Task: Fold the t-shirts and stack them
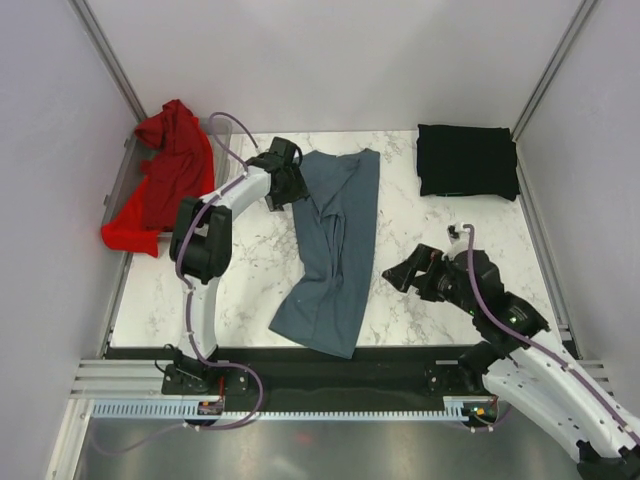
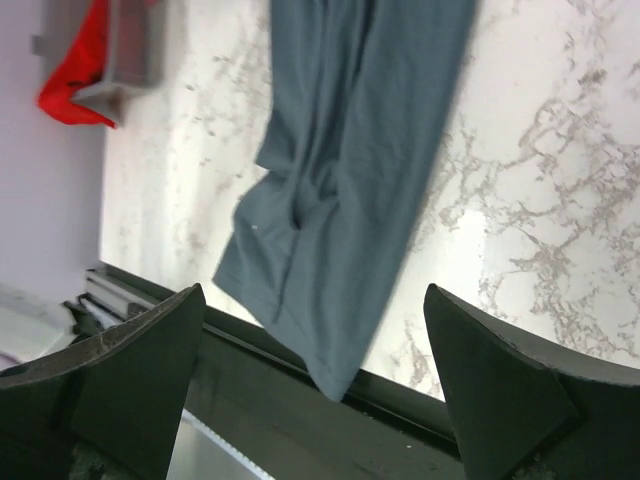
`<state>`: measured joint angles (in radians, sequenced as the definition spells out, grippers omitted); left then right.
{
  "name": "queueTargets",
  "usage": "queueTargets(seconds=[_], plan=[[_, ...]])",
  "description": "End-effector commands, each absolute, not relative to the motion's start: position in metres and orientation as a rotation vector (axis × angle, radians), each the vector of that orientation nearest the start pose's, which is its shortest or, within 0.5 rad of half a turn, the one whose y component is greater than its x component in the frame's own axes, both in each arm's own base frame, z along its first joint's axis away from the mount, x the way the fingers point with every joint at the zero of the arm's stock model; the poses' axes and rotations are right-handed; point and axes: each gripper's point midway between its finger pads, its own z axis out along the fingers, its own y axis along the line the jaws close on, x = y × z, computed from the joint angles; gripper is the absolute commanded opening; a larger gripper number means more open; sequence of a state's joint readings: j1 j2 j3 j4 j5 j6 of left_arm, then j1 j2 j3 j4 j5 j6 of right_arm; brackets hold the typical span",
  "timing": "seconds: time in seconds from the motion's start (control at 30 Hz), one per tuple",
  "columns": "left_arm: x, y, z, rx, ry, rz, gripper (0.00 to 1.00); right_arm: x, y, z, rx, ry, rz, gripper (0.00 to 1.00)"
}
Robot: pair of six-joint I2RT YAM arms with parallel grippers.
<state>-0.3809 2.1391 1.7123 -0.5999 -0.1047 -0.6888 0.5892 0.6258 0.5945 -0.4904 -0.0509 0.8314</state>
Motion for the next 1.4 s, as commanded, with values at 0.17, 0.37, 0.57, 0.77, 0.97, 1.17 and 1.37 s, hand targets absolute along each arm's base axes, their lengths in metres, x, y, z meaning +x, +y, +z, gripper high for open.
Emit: queueTargets(seconds=[0.17,0.37,0.57,0.77,0.97,1.17,1.37], plan=[[0.505,-0.198,0.038,-0.396,2.578,-0.243,0.58,0.187,0.172,0.198,0.174,2.229,0.844,0.98],[0.523,-0.202,0.012,-0.386,2.590,-0.234,0.27,0.187,0.171,0.184,0.185,2.253,0.826,0.98],[0.573,-0.188,0.039,-0.385,2.485,-0.273,0.02,0.185,0.167,0.168,0.185,2.290,0.784,0.98],[0.618,-0.162,0.077,-0.402,2.396,-0.474,0.48,0.184,0.170,0.144,0.159,2.383,0.744,0.98],[0.561,-0.149,0.111,-0.410,2.486,-0.475,0.92,0.177,0.197,0.118,0.182,2.445,0.869,0.98],[0.463,-0.117,0.167,-0.512,2.466,-0.414,0.92,0.163,0.244,0.090,0.187,2.490,0.983,0.92],[0.375,-0.105,0.179,-0.504,2.470,-0.436,0.91,0.146,0.284,0.064,0.136,2.496,1.091,0.81]])
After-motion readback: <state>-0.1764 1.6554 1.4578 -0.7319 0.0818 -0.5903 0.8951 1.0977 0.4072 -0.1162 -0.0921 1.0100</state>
